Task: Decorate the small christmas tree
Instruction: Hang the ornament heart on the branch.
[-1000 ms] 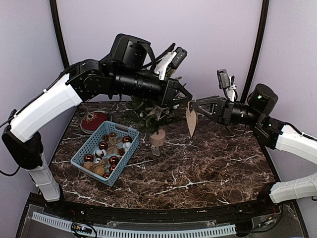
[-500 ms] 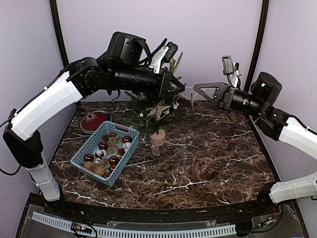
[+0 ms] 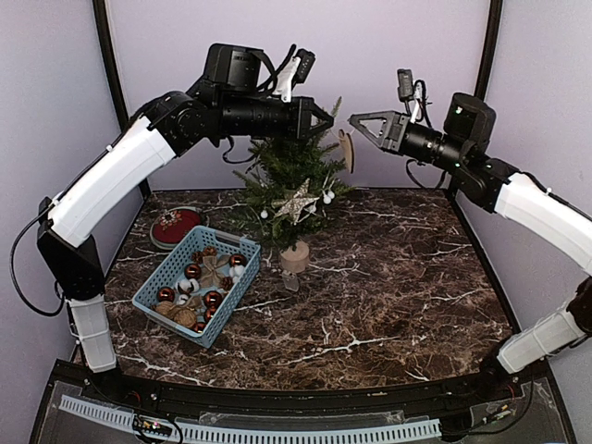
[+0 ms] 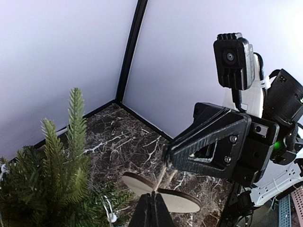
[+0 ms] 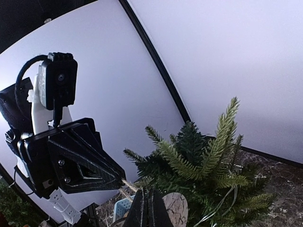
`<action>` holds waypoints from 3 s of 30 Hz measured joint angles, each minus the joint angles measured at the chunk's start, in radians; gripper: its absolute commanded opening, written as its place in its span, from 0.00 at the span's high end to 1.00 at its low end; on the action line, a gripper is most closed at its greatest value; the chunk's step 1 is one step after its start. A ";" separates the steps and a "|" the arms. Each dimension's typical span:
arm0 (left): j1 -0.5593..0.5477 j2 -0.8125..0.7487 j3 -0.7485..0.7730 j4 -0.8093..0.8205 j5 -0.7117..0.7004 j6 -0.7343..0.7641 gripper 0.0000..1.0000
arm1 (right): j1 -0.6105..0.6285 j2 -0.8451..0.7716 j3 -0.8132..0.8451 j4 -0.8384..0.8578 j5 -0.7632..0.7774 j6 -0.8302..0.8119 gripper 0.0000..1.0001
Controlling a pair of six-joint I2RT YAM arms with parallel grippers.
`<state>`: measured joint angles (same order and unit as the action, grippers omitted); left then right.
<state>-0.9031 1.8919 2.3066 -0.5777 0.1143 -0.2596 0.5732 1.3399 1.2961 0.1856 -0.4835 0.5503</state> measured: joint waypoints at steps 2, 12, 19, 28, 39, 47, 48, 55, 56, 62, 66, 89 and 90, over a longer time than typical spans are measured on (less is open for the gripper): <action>0.016 0.015 0.006 0.012 0.000 0.015 1.00 | -0.010 0.032 0.034 -0.003 0.008 0.000 1.00; 0.031 0.075 0.013 0.144 -0.053 0.126 1.00 | -0.061 0.145 0.148 -0.023 0.021 -0.004 1.00; 0.031 0.110 0.014 0.246 -0.117 0.172 1.00 | -0.086 0.201 0.227 -0.026 0.031 -0.019 1.00; 0.037 0.142 0.014 0.330 -0.186 0.179 1.00 | -0.099 0.300 0.350 -0.071 0.035 -0.042 1.00; 0.061 0.149 0.014 0.378 -0.186 0.170 1.00 | -0.102 0.357 0.429 -0.082 0.027 -0.045 1.00; 0.083 0.164 0.014 0.396 -0.171 0.147 1.00 | -0.109 0.405 0.487 -0.113 0.019 -0.049 1.00; 0.084 0.166 0.014 0.396 -0.171 0.145 1.00 | -0.110 0.412 0.492 -0.117 0.017 -0.050 1.00; 0.091 0.185 0.014 0.395 -0.164 0.132 1.00 | -0.117 0.441 0.509 -0.143 0.011 -0.053 1.00; 0.091 0.185 0.014 0.393 -0.163 0.131 1.00 | -0.117 0.441 0.509 -0.145 0.010 -0.053 1.00; 0.091 0.186 0.014 0.375 -0.149 0.120 1.00 | -0.119 0.441 0.509 -0.154 0.000 -0.056 1.00; 0.091 0.186 0.014 0.362 -0.138 0.114 1.00 | -0.124 0.440 0.507 -0.167 -0.021 -0.059 1.00; 0.092 0.136 0.002 0.340 -0.082 0.111 0.50 | -0.141 0.388 0.494 -0.204 0.011 -0.068 0.51; 0.092 0.134 0.002 0.340 -0.081 0.114 0.47 | -0.142 0.378 0.488 -0.204 0.019 -0.071 0.45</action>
<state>-0.8116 2.0262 2.3085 -0.2375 0.0330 -0.1455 0.4316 1.7176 1.7836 -0.0181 -0.4648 0.4797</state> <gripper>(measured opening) 0.465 0.415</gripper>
